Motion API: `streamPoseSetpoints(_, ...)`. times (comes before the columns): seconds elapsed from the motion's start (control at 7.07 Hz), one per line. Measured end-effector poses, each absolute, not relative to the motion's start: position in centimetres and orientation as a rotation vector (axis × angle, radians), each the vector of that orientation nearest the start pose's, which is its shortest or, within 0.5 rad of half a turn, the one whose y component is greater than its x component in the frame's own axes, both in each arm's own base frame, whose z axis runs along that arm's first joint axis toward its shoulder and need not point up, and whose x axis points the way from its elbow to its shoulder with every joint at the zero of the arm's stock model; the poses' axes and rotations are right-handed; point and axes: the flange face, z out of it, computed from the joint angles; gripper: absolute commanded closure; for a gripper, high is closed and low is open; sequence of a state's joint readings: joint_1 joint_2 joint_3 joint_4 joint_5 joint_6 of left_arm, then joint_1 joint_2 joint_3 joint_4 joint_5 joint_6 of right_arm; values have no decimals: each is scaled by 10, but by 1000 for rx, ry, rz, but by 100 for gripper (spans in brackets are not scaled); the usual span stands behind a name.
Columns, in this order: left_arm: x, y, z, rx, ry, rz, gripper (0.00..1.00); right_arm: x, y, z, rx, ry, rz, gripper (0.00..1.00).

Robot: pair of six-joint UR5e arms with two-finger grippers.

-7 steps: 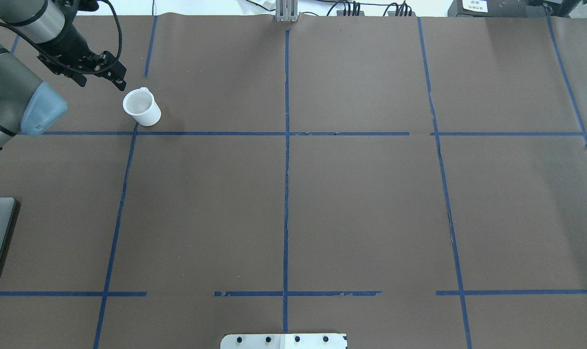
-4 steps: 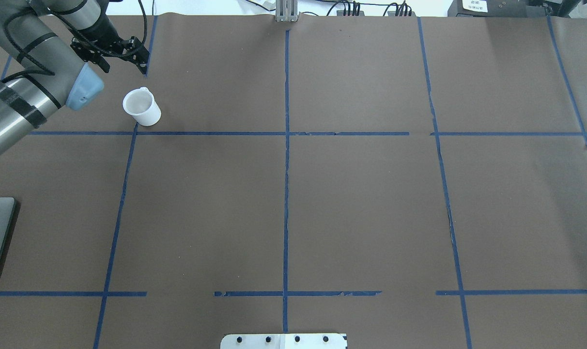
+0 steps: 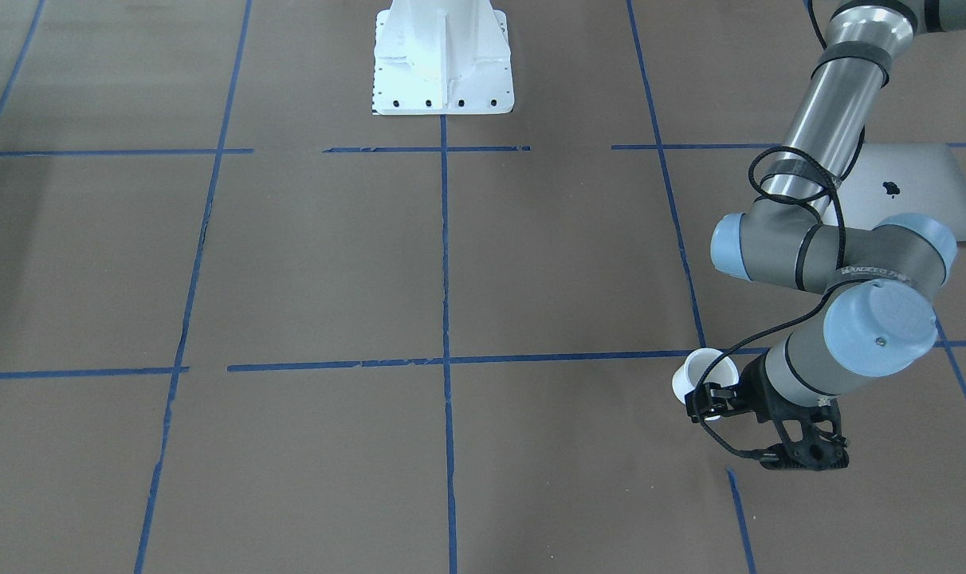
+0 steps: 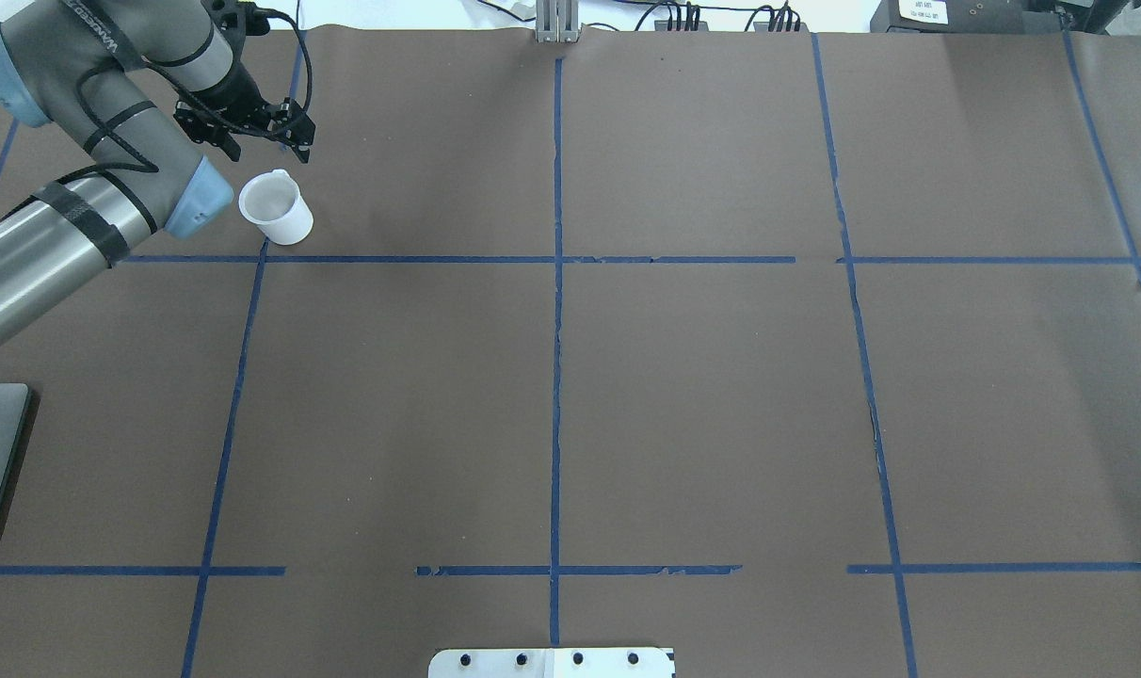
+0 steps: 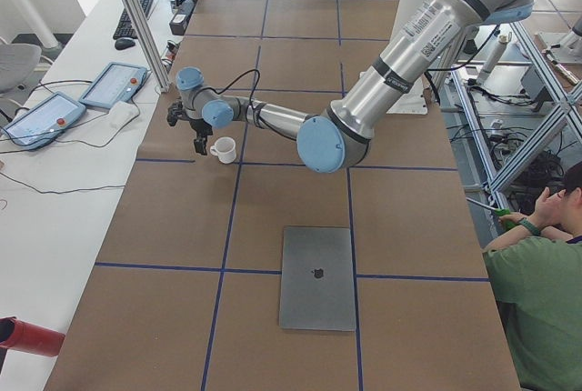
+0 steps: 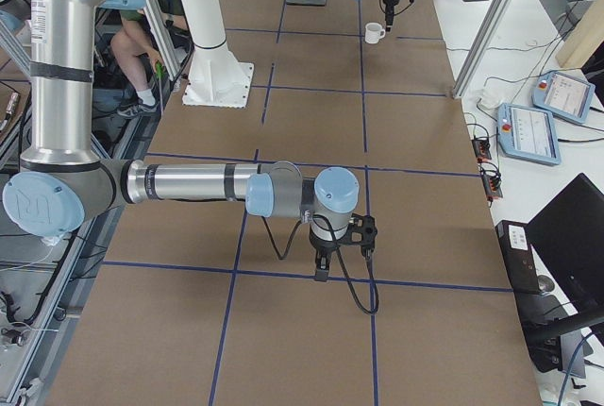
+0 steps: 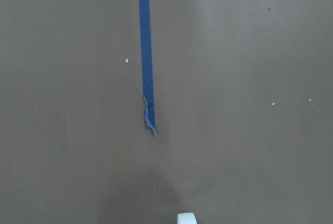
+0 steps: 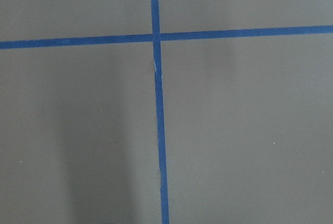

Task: Place cup on laptop
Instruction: 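Move the left gripper over the white mug and lower onto it, then close the left gripper on the white mug and lift it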

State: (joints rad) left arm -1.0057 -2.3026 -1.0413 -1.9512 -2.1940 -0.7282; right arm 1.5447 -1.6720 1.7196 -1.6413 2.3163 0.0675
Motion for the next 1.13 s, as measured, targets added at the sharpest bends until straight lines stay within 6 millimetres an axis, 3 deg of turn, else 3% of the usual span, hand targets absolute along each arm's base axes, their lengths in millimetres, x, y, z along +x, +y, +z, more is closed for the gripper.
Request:
streamPoseSetpoints(0.14, 373, -707, 415, 80, 818, 38, 0, 54, -448, 642, -57, -744, 48, 0)
streamPoseSetpoints(0.42, 383, -703, 421, 79, 809, 38, 14, 54, -448, 642, -57, -744, 48, 0)
streamPoseSetpoints(0.85, 387, -705, 436, 80, 811, 12, 46, 54, -448, 642, -57, -744, 48, 0)
streamPoseSetpoints(1.13, 388, -705, 437, 81, 812, 10, 46, 54, -448, 642, -57, -744, 48, 0)
